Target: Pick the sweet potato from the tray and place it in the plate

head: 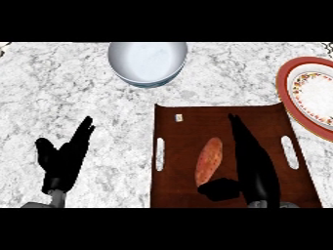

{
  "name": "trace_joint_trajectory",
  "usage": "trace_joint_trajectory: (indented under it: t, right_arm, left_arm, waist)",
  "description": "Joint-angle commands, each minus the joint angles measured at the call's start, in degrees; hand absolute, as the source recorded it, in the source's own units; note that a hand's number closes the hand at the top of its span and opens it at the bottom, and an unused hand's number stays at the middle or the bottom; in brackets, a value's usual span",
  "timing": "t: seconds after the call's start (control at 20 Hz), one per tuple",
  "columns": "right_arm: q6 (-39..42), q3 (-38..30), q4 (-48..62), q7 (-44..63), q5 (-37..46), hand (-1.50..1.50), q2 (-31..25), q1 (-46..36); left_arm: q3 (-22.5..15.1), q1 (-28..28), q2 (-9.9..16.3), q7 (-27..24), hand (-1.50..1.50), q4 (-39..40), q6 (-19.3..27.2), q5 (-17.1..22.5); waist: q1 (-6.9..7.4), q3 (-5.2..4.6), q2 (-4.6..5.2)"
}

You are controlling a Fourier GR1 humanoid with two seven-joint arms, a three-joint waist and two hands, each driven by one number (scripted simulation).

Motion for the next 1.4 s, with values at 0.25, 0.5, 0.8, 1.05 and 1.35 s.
trace_joint_trajectory:
  t: [0.25,0.5,0.8,1.05,1.35]
  right_arm:
    - [6.0,-3.1,7.3,5.0,3.4,-1.50,4.4,-2.8]
    - [5.1,-3.2,9.8,1.8,6.3,-1.50,6.7,0.0]
    - [7.3,-5.3,13.8,-2.9,4.5,-1.50,8.0,1.0]
    - [9.7,-2.0,18.4,-5.8,7.5,1.50,9.4,-0.5]
    - [9.3,-2.4,19.7,-5.4,12.7,1.50,11.4,-1.4]
  left_arm:
    - [1.0,0.0,-0.9,0.2,0.00,4.2,-1.9,-0.6]
    - [0.4,-0.5,-3.4,1.0,0.00,3.6,0.5,-3.2]
    - [2.8,-0.1,-3.2,0.6,0.00,4.5,-2.5,-1.6]
    - [2.2,2.0,-2.6,0.5,0.00,2.1,-3.2,-3.3]
    - [2.3,1.0,-4.4,3.2,0.00,1.2,-2.6,-4.7]
  waist:
    - [-0.24,-0.37,0.36]
    - [-0.40,-0.35,0.32]
    - [-0.38,-0.35,0.35]
    - [-0.18,-0.35,0.31]
    - [-0.26,-0.35,0.29]
